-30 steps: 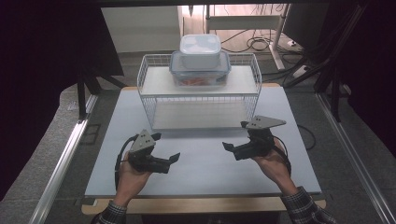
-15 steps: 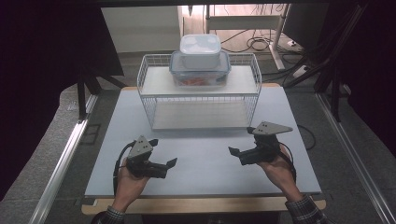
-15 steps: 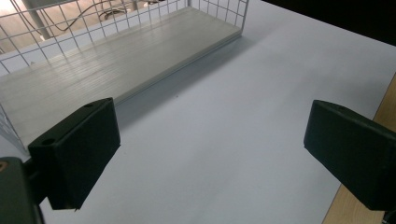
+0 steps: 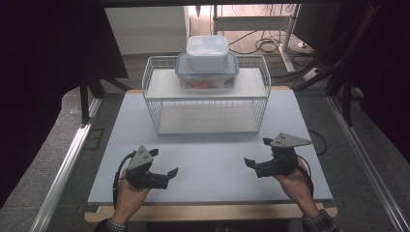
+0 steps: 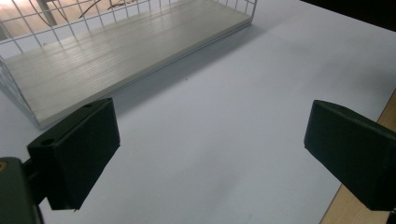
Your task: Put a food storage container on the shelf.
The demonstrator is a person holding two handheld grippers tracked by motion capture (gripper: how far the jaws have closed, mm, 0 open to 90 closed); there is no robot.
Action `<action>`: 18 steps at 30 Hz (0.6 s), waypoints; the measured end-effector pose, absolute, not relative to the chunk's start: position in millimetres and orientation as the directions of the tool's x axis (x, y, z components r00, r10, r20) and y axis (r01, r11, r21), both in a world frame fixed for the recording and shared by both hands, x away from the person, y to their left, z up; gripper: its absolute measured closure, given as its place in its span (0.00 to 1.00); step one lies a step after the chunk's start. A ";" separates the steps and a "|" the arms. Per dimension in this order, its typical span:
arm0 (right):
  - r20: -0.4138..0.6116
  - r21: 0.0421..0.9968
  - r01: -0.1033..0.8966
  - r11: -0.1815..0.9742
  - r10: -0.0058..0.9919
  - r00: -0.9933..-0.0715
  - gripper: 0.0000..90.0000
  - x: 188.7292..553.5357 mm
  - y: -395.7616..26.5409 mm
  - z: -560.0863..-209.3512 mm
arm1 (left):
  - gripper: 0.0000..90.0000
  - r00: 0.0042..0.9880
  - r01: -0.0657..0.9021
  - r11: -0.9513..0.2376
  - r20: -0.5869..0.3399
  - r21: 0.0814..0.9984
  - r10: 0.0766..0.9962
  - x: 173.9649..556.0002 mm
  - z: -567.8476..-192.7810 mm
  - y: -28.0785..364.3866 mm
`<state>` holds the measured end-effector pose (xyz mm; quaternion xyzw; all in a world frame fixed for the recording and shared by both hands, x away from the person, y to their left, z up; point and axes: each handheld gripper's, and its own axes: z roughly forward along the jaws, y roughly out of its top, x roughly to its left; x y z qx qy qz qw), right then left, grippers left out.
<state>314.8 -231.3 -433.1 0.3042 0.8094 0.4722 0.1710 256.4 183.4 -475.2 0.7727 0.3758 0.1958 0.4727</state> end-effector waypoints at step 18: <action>-0.004 0.856 0.350 0.379 0.683 -0.730 0.00 304.2 -253.9 -449.4 | 0.03 0.602 0.430 -0.263 -0.057 0.864 0.796 245.0 -492.9 200.8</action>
